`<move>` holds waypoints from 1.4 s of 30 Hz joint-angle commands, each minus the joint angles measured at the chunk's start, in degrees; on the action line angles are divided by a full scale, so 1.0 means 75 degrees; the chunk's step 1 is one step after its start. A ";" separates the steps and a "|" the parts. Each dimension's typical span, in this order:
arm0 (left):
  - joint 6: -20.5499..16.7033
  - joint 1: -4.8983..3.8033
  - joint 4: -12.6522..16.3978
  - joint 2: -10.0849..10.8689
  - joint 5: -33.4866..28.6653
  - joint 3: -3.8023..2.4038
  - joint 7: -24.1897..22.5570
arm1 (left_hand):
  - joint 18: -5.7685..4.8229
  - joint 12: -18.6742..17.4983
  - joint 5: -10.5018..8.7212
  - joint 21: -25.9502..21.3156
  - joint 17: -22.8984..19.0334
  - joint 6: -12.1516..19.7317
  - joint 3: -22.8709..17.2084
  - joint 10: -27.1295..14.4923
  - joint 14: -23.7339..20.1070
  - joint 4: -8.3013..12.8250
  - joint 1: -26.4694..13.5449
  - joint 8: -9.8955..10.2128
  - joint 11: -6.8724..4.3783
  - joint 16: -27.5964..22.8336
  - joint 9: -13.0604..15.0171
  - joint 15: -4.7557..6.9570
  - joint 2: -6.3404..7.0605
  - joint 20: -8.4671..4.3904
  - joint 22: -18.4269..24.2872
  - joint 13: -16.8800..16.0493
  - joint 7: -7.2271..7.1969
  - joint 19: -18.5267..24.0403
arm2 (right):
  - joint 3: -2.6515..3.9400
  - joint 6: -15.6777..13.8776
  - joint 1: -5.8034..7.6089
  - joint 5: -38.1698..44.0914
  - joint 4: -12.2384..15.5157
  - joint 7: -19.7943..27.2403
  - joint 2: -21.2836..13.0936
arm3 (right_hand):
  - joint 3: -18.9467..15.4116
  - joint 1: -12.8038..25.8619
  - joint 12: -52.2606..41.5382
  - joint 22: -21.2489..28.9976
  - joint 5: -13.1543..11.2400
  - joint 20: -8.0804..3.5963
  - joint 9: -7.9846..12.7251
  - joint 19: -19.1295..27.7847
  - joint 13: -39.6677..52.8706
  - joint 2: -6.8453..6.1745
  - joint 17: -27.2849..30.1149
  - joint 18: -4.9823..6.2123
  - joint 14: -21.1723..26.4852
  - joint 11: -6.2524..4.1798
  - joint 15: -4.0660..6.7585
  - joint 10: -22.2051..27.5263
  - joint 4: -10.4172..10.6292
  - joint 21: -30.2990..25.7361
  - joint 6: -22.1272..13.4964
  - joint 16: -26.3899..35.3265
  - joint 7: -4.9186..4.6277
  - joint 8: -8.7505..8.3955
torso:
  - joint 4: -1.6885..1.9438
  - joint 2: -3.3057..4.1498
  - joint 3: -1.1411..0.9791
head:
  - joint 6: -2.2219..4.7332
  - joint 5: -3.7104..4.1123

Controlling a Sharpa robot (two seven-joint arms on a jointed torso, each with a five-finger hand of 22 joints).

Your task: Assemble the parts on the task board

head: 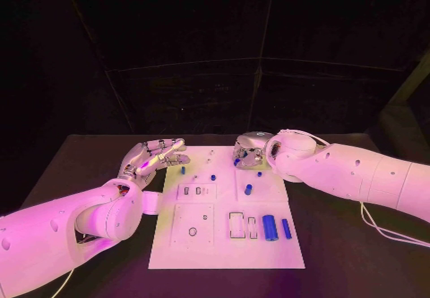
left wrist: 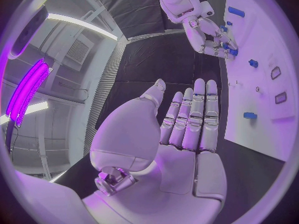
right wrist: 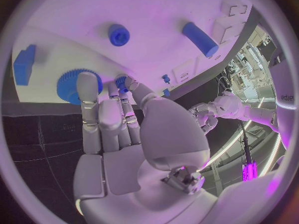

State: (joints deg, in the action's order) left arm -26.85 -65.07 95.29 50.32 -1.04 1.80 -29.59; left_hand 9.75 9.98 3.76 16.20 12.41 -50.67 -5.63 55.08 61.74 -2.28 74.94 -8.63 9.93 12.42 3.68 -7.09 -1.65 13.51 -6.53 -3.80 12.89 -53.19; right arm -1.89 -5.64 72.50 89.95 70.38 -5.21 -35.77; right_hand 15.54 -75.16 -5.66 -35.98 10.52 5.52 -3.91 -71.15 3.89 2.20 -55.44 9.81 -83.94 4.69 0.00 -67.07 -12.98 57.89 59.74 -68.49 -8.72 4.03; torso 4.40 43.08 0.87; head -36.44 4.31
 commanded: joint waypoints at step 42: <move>0.0132 -0.0044 -0.0054 -0.0065 0.0051 -0.0007 0.0041 | 0.0098 -0.0035 0.0006 -0.0042 0.0020 0.0035 0.0004 -0.0023 0.0031 0.0064 0.0072 0.0041 0.0040 -0.0043 -0.0005 -0.0022 -0.0001 0.0004 0.0019 0.0006 0.0037 -0.0056 | 0.0003 -0.1664 0.0003 -0.0223 -0.0948 -0.0148 0.1250 | 0.0909 0.0090 -0.0053 -0.0925 0.0001 -0.0006 -0.0005 -0.0154 0.0039 -0.0274 -0.0494 -0.0202 -0.0205 -0.0021 0.0059 -0.0264 0.0192 0.0811 0.0304 -0.0546 -0.0008 0.0093 | 0.0030 0.0072 -0.0005 | 0.0171 -0.0073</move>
State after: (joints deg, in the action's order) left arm -26.61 -65.29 94.74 49.86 -1.01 1.80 -29.11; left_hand 9.74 9.99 3.77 16.20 12.50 -50.67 -5.47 55.08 61.74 -2.12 74.94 -8.65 9.93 12.42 3.70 -7.09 -1.65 13.51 -6.44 -3.81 12.88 -53.18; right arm -1.92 -18.96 72.38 88.18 63.45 -5.49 -26.58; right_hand 22.09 -74.49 -6.31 -42.89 10.88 5.34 -3.90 -72.41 4.21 0.74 -59.10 8.89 -83.94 4.52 0.42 -69.29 -11.64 63.62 62.18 -72.26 -8.60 5.09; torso 4.65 43.52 0.81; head -35.29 3.78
